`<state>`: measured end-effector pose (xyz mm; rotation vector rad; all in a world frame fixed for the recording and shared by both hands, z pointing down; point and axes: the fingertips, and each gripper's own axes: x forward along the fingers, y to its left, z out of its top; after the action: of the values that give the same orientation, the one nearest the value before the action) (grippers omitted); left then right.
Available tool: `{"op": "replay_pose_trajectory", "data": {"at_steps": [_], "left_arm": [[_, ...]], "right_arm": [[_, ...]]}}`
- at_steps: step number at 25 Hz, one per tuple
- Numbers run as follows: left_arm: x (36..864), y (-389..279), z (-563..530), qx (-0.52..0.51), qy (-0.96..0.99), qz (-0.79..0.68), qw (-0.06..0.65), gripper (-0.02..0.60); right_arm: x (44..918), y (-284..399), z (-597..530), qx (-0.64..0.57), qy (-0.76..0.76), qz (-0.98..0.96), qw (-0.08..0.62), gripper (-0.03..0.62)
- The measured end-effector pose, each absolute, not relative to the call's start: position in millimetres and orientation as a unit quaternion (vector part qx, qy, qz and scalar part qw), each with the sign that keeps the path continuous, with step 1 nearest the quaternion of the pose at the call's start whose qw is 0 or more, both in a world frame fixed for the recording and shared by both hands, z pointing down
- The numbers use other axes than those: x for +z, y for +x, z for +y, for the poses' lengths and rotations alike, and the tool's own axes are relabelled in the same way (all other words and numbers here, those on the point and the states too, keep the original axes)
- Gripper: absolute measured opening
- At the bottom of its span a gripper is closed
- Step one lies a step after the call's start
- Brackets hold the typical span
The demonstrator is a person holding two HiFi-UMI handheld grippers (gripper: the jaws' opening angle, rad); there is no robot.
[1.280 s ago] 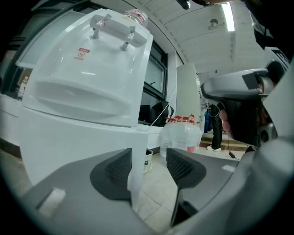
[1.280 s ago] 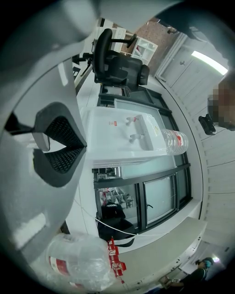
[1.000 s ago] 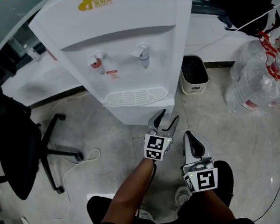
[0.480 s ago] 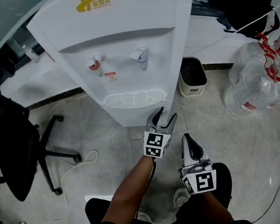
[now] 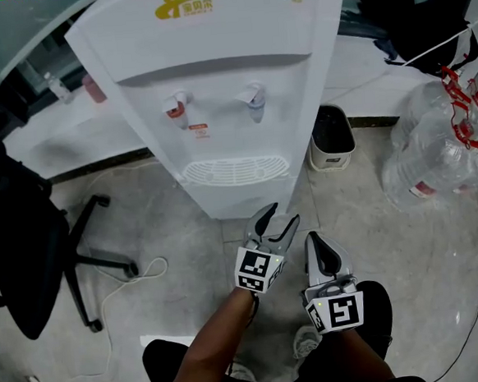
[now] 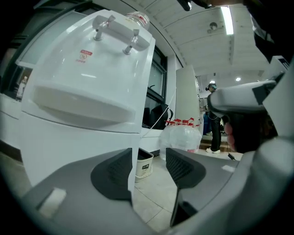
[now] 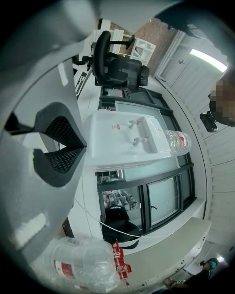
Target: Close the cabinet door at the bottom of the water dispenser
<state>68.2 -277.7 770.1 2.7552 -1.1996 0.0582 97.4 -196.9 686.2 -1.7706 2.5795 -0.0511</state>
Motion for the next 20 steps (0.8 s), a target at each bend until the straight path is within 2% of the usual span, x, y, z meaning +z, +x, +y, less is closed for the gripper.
{"op": "replay_pose_trajectory", "data": {"at_steps": [8, 11, 13, 14, 20], "left_arm": [[735, 0, -248, -0.021, 0.889, -0.455, 0.041, 0.208], [724, -33, -237, -0.029, 0.876, -0.479, 0.037, 0.132], [723, -50, -232, -0.03, 0.869, -0.492, 0.037, 0.039], [723, -57, -230, -0.027, 0.867, -0.496, 0.037, 0.017], [737, -94, -219, -0.01, 0.859, -0.51, 0.045, 0.017]], "right_arm": [[686, 72, -200, -0.006, -0.551, 0.834, 0.001, 0.003], [687, 59, -200, 0.002, -0.543, 0.84, -0.003, 0.003], [688, 51, -200, 0.006, -0.538, 0.843, -0.006, 0.003], [689, 48, -200, 0.006, -0.537, 0.844, -0.007, 0.003], [697, 31, -203, 0.005, -0.525, 0.851, -0.016, 0.003]]}}
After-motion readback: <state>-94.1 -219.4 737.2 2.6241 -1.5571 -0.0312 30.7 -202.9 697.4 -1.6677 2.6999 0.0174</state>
